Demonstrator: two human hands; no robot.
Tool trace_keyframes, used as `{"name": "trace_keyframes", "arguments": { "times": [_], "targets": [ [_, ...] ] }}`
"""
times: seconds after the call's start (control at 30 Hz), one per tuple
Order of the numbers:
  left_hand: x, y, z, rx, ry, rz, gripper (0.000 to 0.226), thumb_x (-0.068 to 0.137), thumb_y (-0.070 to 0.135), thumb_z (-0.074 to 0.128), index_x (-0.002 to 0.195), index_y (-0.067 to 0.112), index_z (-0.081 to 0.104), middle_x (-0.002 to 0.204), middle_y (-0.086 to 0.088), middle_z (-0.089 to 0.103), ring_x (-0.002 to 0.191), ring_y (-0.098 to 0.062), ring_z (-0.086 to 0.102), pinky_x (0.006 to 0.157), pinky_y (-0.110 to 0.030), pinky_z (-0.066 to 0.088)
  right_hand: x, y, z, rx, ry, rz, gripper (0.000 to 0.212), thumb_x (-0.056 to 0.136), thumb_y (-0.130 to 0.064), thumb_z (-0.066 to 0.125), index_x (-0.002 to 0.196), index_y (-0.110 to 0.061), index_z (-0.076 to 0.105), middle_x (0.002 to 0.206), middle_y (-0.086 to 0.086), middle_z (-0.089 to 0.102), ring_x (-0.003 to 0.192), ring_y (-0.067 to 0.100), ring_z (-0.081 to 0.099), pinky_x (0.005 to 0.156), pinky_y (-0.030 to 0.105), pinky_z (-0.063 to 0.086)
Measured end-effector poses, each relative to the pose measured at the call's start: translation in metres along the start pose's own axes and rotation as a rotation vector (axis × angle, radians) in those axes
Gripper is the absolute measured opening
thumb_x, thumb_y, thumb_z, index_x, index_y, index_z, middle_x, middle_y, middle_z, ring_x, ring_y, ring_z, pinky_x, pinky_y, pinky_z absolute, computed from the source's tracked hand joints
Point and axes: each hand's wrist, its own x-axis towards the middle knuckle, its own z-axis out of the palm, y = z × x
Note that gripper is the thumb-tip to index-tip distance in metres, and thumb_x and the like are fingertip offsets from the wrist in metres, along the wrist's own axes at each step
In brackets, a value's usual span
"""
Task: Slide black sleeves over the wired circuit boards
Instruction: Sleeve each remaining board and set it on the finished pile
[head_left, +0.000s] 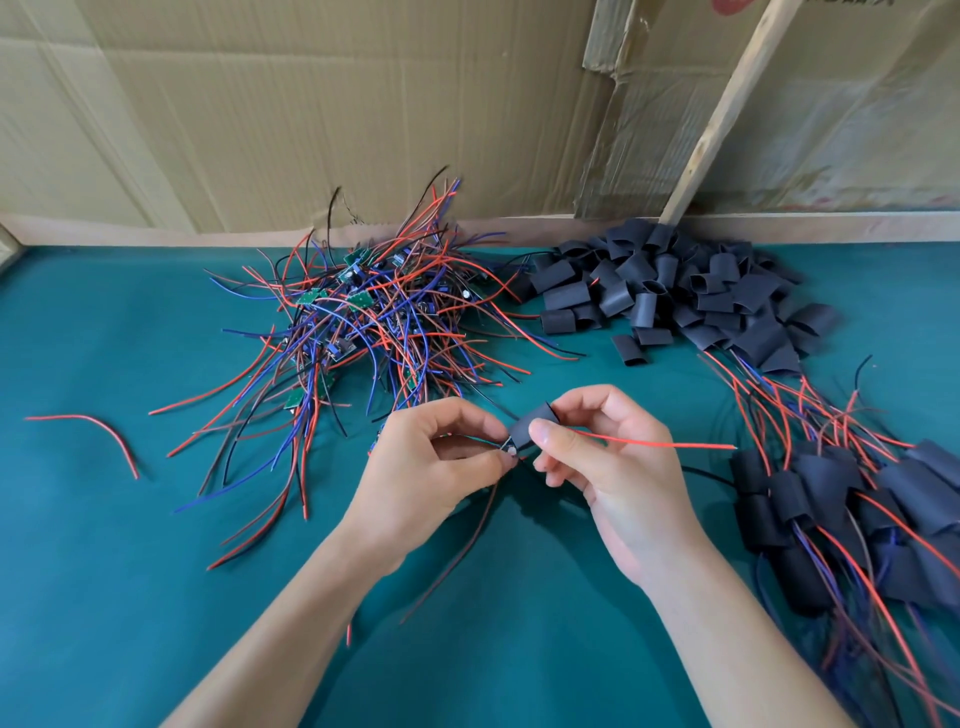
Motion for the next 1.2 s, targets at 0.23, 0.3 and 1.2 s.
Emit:
{"name": "trace_keyframes", "arguments": {
  "times": [0.23, 0.3, 1.2],
  "targets": [
    [-0.001, 0.001, 0.001, -0.011, -0.042, 0.088, 0.026, 0.072, 0.017, 0.083, 0.093, 0.028, 0.074, 0.091, 0.0, 0.074, 0.073, -0.017, 0.07, 0.067, -0.03, 0.056, 0.0, -0.002, -0.001, 0.074, 0.026, 0.047, 0.022, 0.069, -0.01, 0.088, 0.084, -0.015, 0.073, 0.076, 0.005, 0.069, 0.058, 0.021, 0.063, 0.053, 0.026, 0.05],
    [-0.001, 0.001, 0.002, 0.001, -0.047, 0.113, 0.025, 0.073, 0.021, 0.084, 0.094, 0.031, 0.075, 0.09, -0.003, 0.074, 0.073, -0.018, 0.07, 0.063, -0.026, 0.054, 0.0, -0.002, -0.001, 0.092, 0.025, 0.064, 0.029, 0.068, -0.013, 0.09, 0.09, -0.011, 0.071, 0.078, 0.007, 0.069, 0.058, 0.021, 0.064, 0.052, 0.025, 0.051],
    [-0.004, 0.006, 0.003, -0.114, -0.277, 0.007, 0.005, 0.087, 0.016, 0.069, 0.087, 0.012, 0.073, 0.078, -0.011, 0.071, 0.063, -0.02, 0.066, 0.057, -0.023, 0.048, -0.003, -0.013, -0.001, 0.02, -0.046, 0.106, 0.03, 0.065, -0.03, 0.082, 0.088, -0.012, 0.081, 0.082, 0.012, 0.068, 0.06, 0.017, 0.054, 0.053, 0.023, 0.047]
  ]
}}
